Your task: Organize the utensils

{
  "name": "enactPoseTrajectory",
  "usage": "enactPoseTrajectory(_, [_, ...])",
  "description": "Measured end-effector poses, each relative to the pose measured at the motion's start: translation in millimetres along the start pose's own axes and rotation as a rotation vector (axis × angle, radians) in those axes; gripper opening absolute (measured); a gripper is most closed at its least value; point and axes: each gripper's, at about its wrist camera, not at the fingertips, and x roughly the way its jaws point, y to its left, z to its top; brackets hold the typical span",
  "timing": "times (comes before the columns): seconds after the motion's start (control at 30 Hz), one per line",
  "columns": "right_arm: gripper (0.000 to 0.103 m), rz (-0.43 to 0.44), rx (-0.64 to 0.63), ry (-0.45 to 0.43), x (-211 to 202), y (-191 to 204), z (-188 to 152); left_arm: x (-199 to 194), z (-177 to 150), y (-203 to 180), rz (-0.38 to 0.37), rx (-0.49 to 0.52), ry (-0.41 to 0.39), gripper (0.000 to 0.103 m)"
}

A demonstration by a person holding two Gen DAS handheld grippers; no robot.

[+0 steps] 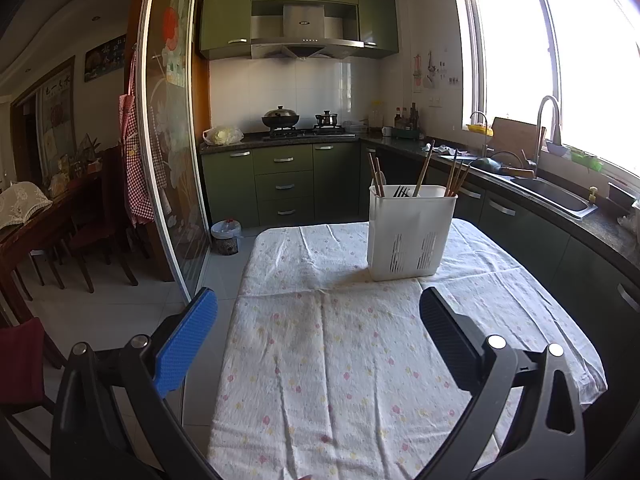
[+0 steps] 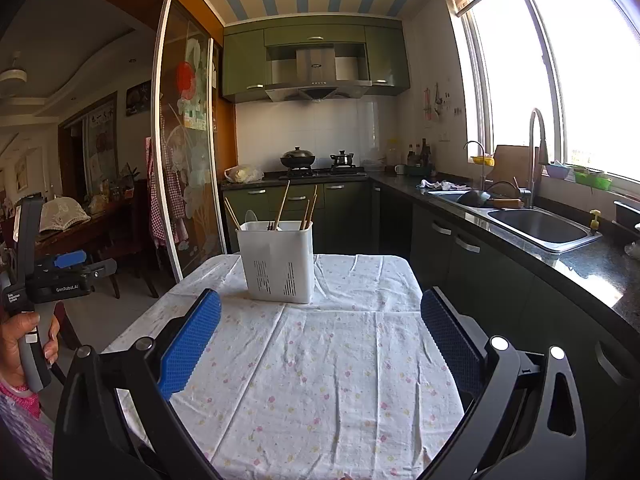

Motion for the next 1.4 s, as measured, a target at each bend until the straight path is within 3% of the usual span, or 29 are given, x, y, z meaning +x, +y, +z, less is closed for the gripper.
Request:
enactPoseTrajectory(0.97, [0.099,0.015,-0.003,-0.001,0.9,-1.2,0.2,-3.4,0.4,-1.6,0.004,0.004,-0.003,0.096])
enactPoseTrajectory(1.13, [0.099,0.018,-0.001,0.001,1.6,-1.1,0.1,-7.6,2.9,-1.7,0.023,0.007,-0.01,0.096])
enactPoseTrajectory(1.3, [0.099,0.023,-0.007,0.002,2.2,-0.7,-1.6,-8.2,5.3,-1.1,0.1,0.017,-0.017,0.096])
enactPoseTrajectory(1.4, [0.099,0.026,-0.01,0.003,2.8,0.0,-2.0,-7.2,5.0,-1.5,0.076,0.025,-0.017,0.096])
